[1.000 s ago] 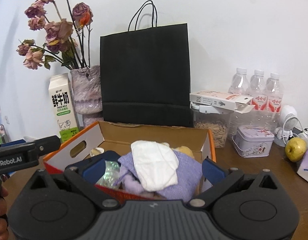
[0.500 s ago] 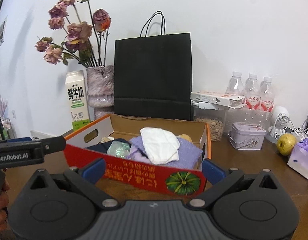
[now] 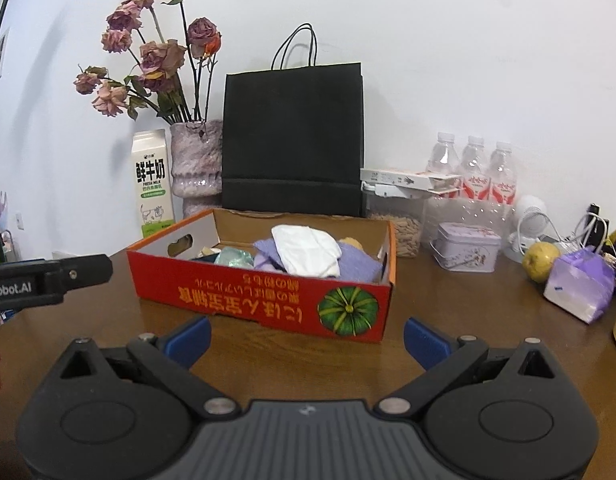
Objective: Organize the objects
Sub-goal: 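Withdraw both grippers from the box back toward the table, then grasp the braided black cable with the right gripper while the left gripper nears the red rose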
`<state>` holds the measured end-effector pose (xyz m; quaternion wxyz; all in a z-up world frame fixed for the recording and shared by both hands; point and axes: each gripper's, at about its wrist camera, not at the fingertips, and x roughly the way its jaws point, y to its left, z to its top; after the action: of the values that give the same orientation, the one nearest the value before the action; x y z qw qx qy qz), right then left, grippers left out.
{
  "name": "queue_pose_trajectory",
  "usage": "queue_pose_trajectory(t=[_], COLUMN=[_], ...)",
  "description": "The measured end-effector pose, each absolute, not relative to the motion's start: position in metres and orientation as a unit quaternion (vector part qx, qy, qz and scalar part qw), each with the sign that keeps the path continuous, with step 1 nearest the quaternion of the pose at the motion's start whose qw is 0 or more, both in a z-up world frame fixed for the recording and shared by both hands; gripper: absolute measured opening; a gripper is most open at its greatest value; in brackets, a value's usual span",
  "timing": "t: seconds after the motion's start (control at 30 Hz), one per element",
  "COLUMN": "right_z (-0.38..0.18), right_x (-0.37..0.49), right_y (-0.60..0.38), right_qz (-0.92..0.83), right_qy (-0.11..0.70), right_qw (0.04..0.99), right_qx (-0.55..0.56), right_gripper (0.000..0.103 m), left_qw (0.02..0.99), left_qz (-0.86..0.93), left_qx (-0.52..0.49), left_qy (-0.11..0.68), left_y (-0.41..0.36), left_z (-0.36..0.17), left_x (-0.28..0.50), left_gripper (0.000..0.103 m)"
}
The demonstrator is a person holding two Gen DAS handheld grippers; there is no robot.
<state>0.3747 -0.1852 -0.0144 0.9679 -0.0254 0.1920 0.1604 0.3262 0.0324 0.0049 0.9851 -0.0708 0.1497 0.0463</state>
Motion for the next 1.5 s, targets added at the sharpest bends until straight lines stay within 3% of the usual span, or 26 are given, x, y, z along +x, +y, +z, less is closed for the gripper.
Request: queue_pose_trajectory(t=[1.0, 1.5], right_z=[-0.057, -0.073], right_x=[0.282, 0.297], right_y=[-0.214, -0.2], right_qz=[0.121, 0.169], right_qy=[0.239, 0.336], right_qw=[0.963, 0.926], right_qx=[-0.032, -0.042], right_gripper=[0.103, 0.103], left_qw=[0.979, 0.976], left_qz=[0.026, 0.008], left_qx=[-0.069, -0.073], left_qy=[0.192, 0.207], left_y=[0.039, 0.04], left_z=[-0.022, -0.025], left_x=[0.26, 0.255], left_gripper=[0.103, 0.103])
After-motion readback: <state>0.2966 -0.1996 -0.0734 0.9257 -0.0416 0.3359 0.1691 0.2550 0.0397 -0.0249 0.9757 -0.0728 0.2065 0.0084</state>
